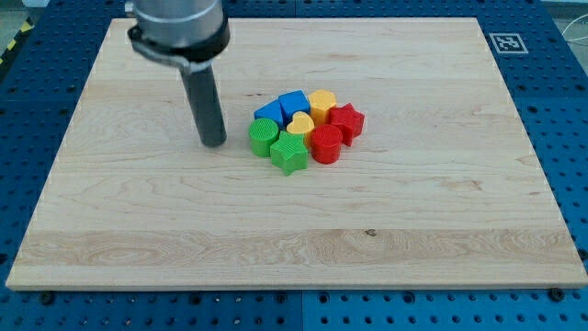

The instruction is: Move your arm closer to the yellow hexagon

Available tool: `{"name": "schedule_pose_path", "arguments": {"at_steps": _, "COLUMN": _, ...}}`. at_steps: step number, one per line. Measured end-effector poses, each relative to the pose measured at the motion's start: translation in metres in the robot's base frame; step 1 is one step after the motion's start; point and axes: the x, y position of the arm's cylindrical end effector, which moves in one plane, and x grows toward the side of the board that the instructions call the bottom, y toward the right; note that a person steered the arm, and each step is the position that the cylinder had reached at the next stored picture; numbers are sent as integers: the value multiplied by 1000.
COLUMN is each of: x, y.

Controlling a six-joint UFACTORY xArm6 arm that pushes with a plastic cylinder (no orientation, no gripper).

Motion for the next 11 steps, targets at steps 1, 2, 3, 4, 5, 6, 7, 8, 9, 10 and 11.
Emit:
{"name": "schedule_pose_path", "arguments": {"at_steps": 1, "x": -33, "y": -2}}
{"name": "schedule_pose_path", "arguments": {"at_steps": 2, "x": -57, "y": 11}}
{"name": "schedule_pose_path", "arguments": {"at_steps": 3, "x": -81, "y": 41}}
{"name": "schedule_pose_path", "arguments": {"at_steps": 4, "x": -96, "y": 79}}
{"name": "schedule_pose_path", "arguments": {"at_steps": 5, "x": -93, "y": 117}}
{"name": "schedule_pose_path", "arguments": {"at_steps": 6, "x": -86, "y": 142}}
{"name": "schedule_pose_path", "arguments": {"at_steps": 7, "x": -75, "y": 158}}
{"name": "schedule_pose_path", "arguments": {"at_steps": 8, "x": -63, "y": 162}}
{"name": "schedule_pose_path", "arguments": {"at_steps": 9, "x": -61, "y": 161}}
{"name": "schedule_pose_path", "arguments": {"at_steps": 10, "x": -61, "y": 158}}
{"name": "schedule_pose_path", "arguments": {"at_steps": 11, "x": -59, "y": 157}}
